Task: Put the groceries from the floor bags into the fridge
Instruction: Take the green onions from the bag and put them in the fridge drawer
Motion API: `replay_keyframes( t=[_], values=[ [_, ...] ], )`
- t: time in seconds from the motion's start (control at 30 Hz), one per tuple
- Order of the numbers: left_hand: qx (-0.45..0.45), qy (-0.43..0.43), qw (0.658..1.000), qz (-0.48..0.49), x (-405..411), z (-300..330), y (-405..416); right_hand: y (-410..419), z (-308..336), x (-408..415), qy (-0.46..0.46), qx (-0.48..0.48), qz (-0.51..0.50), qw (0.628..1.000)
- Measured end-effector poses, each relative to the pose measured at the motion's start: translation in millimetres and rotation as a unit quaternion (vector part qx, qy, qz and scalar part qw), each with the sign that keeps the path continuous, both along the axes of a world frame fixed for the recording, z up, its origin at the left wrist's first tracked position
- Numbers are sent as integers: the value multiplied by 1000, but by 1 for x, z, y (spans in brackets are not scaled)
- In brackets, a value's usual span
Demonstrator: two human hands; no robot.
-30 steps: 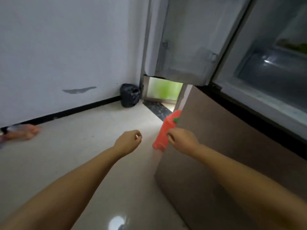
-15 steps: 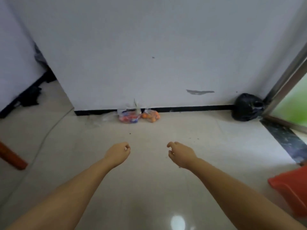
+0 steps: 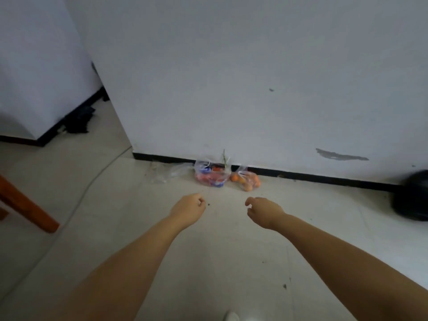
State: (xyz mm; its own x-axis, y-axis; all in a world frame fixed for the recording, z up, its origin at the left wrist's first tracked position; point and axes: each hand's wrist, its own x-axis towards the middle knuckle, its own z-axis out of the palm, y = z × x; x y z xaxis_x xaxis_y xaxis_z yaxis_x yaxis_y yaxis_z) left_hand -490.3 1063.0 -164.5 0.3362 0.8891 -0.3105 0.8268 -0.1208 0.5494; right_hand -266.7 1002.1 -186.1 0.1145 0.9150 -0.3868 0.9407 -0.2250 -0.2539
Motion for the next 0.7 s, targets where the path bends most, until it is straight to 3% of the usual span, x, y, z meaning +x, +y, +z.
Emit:
replay_keyframes(
  t=[0.27,0.5,0.7],
  values=[
    [-49,2,999,-2,16,-45,159,172,-39,15,-1,-51,14,999],
    [-80,45,993,-67,33,-76,338,302,-79,42,30,-109,-92,989],
    [-139,74,981,-116,82,-122,437,384,-111,73,64,-148,-162,974]
  ],
)
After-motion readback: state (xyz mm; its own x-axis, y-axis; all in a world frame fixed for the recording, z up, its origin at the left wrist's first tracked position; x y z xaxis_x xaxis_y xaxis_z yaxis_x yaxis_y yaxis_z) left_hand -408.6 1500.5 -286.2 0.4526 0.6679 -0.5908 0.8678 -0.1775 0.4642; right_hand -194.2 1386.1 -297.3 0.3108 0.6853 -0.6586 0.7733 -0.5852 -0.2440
